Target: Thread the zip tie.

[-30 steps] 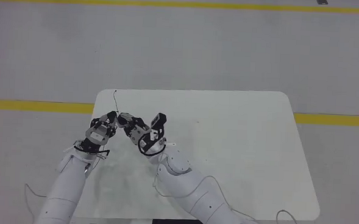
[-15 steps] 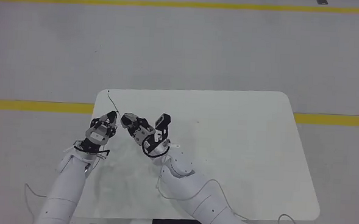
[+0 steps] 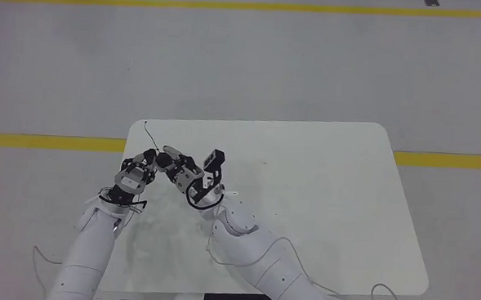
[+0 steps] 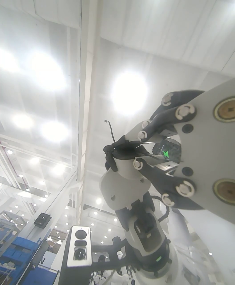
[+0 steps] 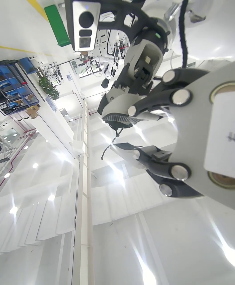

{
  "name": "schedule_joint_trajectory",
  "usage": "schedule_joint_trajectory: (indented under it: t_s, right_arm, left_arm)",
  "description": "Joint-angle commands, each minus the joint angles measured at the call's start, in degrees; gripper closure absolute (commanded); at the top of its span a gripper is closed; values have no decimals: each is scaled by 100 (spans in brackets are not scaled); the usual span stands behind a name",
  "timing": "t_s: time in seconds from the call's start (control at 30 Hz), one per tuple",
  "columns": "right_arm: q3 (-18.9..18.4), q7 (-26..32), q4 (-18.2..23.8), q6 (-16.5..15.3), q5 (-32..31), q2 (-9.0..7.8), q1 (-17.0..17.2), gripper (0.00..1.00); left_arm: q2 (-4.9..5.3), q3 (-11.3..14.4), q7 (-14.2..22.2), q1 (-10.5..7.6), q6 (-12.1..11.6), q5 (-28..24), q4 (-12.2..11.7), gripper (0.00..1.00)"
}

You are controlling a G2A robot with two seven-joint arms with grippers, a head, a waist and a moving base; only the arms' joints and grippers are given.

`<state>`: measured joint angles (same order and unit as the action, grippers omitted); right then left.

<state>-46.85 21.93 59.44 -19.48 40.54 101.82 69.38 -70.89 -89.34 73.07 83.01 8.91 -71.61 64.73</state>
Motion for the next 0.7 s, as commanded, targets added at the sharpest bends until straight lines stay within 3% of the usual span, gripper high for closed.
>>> schedule_joint_trajectory:
  t_s: [0.0, 0.2, 0.4, 0.67]
  right_arm:
    - [2, -1, -5, 0, -8, 7, -14, 87]
    - [12, 13, -41, 0, -3, 20, -40, 88]
    - [7, 17, -52, 0, -25, 25, -50, 100]
    - [-19, -75, -69, 0, -261, 8, -9, 100]
  left_arm:
    - [0, 0, 0, 0, 0, 0, 0, 100]
    - [0, 0, 0, 0, 0, 0, 0, 100]
    - [0, 0, 0, 0, 0, 0, 0, 100]
    - [0, 0, 0, 0, 0, 0, 0, 100]
